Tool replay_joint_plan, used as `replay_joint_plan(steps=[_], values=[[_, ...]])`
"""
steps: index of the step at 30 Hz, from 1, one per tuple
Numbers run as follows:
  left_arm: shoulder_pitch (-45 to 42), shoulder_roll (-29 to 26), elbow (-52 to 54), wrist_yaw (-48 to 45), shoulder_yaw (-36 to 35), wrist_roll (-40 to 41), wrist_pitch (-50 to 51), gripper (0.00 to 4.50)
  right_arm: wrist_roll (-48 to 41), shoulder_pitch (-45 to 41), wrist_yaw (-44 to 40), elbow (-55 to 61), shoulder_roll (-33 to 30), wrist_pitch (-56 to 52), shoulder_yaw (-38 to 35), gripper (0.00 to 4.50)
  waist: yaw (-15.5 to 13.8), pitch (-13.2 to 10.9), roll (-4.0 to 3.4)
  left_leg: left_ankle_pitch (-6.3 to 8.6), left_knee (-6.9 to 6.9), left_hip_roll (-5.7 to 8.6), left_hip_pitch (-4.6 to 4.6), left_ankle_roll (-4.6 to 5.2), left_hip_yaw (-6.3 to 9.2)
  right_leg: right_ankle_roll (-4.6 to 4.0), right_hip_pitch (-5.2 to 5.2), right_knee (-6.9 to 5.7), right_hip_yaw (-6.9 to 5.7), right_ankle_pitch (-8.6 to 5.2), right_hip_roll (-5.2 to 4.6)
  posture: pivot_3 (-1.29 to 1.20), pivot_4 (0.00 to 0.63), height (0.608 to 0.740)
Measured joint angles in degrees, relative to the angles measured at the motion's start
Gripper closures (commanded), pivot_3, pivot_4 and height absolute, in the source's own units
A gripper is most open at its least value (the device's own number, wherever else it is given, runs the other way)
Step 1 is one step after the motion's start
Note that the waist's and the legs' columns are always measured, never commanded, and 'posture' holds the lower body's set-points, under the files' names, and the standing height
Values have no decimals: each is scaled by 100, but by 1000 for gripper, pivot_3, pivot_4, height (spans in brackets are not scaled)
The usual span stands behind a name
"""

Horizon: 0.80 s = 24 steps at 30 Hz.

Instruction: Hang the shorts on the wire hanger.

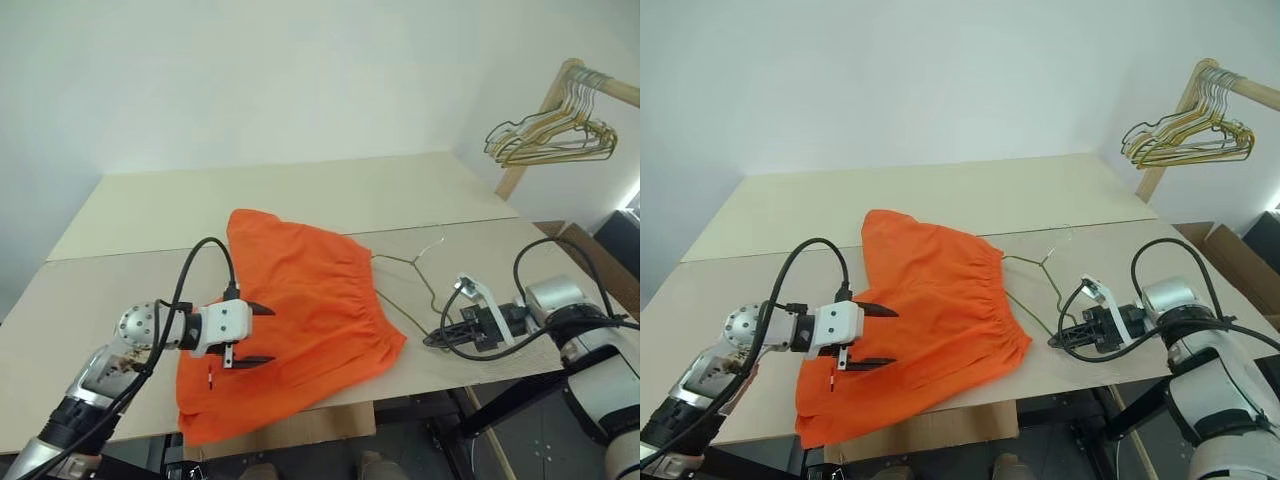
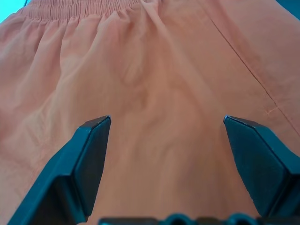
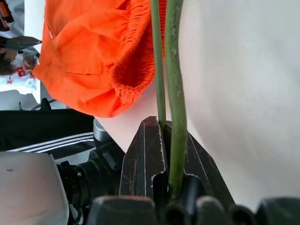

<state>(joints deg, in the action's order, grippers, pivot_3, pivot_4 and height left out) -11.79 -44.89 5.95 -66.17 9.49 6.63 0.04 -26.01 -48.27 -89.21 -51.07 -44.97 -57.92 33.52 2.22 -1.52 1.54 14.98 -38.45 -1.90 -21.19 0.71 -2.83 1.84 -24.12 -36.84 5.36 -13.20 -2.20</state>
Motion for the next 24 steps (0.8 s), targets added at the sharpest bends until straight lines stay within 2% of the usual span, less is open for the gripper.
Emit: replay_joint_plan(steps=[11, 14, 19, 21, 24], values=[[26, 43, 1, 99, 73, -69, -5, 331, 56, -287, -7, -450, 429, -125, -57, 4500, -17, 1, -1, 0, 0, 1, -1, 0, 2, -1, -2, -4, -1, 0, 0, 51, 0, 740], [26, 43, -5, 105, 75, -89, -29, 331, 210, -298, -4, -701, 633, -21, -309, 4500, -10, 1, -1, 0, 0, 1, -1, 0, 1, -1, -2, -4, 0, 0, 0, 51, 0, 740], [22, 69, -42, 158, 78, -195, -91, 331, 274, -273, 423, -851, 756, 911, -1322, 4500, -16, 1, -1, 0, 0, 1, -1, 0, 3, -1, -2, -5, -1, 1, 0, 43, 0, 740], [13, 94, -66, 163, 82, -199, -101, 331, 296, 38, 574, -504, 756, 1776, -1792, 4500, -17, 1, -1, 0, 1, 1, -2, 0, 5, 0, 0, -2, -3, 0, 0, 38, 0, 740], [-14, 102, -136, 154, 82, -199, -112, 331, 415, 454, 718, -28, 806, 2596, -2112, 4500, -19, 1, -1, 1, 2, 1, -4, 1, 4, 0, -2, -3, -2, 0, -1, 28, 0, 740]])
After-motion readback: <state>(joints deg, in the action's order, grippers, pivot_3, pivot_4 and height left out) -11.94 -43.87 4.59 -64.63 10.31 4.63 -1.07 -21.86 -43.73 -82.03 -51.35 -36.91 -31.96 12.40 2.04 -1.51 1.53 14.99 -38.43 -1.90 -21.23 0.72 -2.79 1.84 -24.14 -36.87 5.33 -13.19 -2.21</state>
